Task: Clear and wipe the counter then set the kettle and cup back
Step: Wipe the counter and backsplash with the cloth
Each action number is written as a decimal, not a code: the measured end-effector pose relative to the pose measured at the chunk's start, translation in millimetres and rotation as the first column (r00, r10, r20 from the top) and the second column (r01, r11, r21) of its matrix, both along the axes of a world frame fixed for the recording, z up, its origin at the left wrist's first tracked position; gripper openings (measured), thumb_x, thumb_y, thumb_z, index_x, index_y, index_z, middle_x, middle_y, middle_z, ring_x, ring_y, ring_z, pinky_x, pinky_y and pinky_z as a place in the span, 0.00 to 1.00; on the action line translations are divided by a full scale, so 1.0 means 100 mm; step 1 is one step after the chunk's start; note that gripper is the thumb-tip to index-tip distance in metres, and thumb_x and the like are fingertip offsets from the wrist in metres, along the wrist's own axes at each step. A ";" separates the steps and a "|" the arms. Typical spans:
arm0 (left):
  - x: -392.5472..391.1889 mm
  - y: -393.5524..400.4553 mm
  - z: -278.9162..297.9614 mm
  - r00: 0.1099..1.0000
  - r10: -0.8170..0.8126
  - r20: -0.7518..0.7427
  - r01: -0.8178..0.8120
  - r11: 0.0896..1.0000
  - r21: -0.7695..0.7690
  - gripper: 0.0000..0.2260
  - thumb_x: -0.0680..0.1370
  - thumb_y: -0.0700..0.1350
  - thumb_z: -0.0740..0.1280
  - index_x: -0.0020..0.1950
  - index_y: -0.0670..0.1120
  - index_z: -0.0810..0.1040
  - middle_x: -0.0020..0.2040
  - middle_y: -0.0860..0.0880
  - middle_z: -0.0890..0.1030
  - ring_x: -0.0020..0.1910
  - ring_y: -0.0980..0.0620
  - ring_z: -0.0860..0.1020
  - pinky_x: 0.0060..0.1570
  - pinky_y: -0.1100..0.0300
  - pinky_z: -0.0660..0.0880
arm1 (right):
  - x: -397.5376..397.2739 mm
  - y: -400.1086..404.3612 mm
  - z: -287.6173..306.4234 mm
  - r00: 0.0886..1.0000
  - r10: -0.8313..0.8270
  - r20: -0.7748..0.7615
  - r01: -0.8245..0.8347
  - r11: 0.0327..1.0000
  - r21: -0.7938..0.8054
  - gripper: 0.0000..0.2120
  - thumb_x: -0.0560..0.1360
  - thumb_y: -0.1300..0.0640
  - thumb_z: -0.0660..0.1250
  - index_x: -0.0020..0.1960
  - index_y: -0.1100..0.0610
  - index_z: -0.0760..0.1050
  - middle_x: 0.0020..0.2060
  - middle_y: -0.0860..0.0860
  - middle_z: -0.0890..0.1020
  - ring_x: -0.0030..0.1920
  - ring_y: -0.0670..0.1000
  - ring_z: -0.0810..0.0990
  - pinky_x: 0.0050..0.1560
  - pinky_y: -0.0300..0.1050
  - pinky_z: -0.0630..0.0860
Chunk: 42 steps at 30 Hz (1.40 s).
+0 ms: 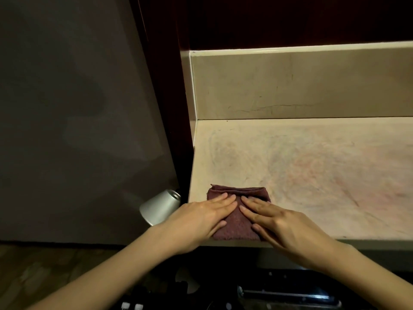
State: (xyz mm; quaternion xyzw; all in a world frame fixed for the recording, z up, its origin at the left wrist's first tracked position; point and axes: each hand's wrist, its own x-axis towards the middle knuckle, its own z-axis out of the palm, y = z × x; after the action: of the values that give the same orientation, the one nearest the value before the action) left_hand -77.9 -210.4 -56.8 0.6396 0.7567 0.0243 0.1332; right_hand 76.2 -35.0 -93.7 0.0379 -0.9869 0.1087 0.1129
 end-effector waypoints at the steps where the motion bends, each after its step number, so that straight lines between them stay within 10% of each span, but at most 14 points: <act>1: 0.01 -0.01 0.01 1.000 -0.007 0.003 0.007 1.000 0.002 0.23 0.84 0.49 0.51 0.78 0.52 0.50 0.78 0.56 0.50 0.76 0.62 0.47 0.74 0.62 0.53 | 0.02 -0.02 -0.01 1.000 -0.005 -0.002 0.005 1.000 0.006 0.23 0.80 0.45 0.49 0.72 0.49 0.68 0.72 0.45 0.67 0.71 0.43 0.67 0.65 0.37 0.70; 13: -0.24 0.08 0.00 0.998 -0.066 0.018 0.066 0.998 -0.007 0.24 0.83 0.51 0.54 0.78 0.54 0.50 0.77 0.59 0.49 0.73 0.66 0.45 0.74 0.61 0.53 | -0.11 0.05 0.00 0.999 0.002 0.032 -0.004 0.999 0.040 0.24 0.81 0.44 0.47 0.69 0.50 0.72 0.70 0.46 0.71 0.68 0.44 0.70 0.61 0.33 0.70; 28: -1.22 1.10 0.17 0.973 0.044 -0.225 -0.080 0.984 -0.157 0.19 0.77 0.38 0.61 0.69 0.45 0.71 0.68 0.43 0.73 0.63 0.41 0.73 0.61 0.48 0.71 | -1.25 0.61 0.16 0.990 -0.037 0.134 0.038 0.999 -0.010 0.22 0.82 0.48 0.52 0.76 0.47 0.59 0.76 0.43 0.56 0.75 0.42 0.55 0.70 0.42 0.66; 42: -1.99 1.80 0.23 0.898 0.227 -0.376 -0.321 0.923 -0.211 0.19 0.77 0.34 0.59 0.68 0.40 0.71 0.63 0.39 0.76 0.59 0.38 0.76 0.57 0.48 0.74 | -2.41 1.27 0.09 0.990 -0.019 0.142 0.023 0.999 -0.029 0.21 0.82 0.51 0.53 0.75 0.50 0.61 0.76 0.47 0.59 0.75 0.47 0.58 0.72 0.47 0.63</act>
State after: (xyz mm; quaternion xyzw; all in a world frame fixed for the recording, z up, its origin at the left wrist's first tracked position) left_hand -277.3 -30.7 -33.7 0.4958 0.8476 -0.1718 0.0790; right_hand -164.8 91.9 -84.4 0.0181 -0.9910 0.1252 0.0444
